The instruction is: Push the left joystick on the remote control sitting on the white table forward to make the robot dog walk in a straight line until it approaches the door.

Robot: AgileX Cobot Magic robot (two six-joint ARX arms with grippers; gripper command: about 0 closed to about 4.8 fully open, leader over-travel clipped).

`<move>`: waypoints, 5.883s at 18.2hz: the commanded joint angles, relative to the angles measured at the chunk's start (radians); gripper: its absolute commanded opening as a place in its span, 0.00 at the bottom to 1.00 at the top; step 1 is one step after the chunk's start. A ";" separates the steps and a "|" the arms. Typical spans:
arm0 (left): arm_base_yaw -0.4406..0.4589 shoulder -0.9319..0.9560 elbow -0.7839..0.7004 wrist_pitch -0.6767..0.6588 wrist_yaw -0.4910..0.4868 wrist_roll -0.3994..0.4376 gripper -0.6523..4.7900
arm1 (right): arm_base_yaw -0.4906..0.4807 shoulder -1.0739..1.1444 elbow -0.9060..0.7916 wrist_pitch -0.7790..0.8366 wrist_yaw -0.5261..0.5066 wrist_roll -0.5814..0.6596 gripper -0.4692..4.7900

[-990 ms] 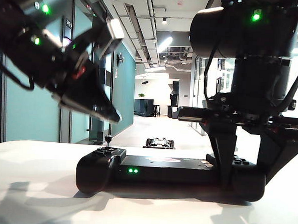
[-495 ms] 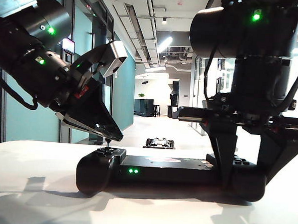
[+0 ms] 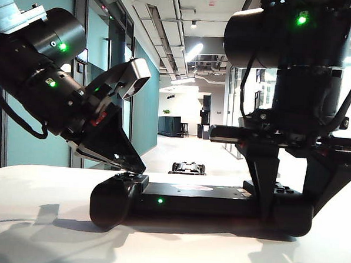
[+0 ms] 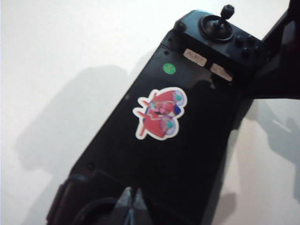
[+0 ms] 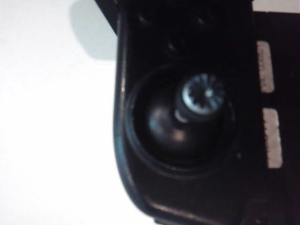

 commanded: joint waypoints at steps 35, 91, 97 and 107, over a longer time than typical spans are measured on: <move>0.001 0.003 -0.001 0.069 -0.033 0.000 0.11 | 0.000 -0.001 0.000 -0.008 -0.019 -0.024 0.40; -0.001 -1.047 0.169 -0.647 -0.489 -0.359 0.11 | 0.006 -0.348 0.222 -0.192 0.018 -0.257 0.08; -0.001 -1.205 -0.055 -0.483 -0.512 -0.354 0.11 | 0.031 -0.523 0.123 0.143 0.101 -0.499 0.08; -0.001 -1.464 -0.446 -0.178 -0.635 -0.338 0.11 | 0.025 -0.529 0.112 0.156 0.101 -0.497 0.08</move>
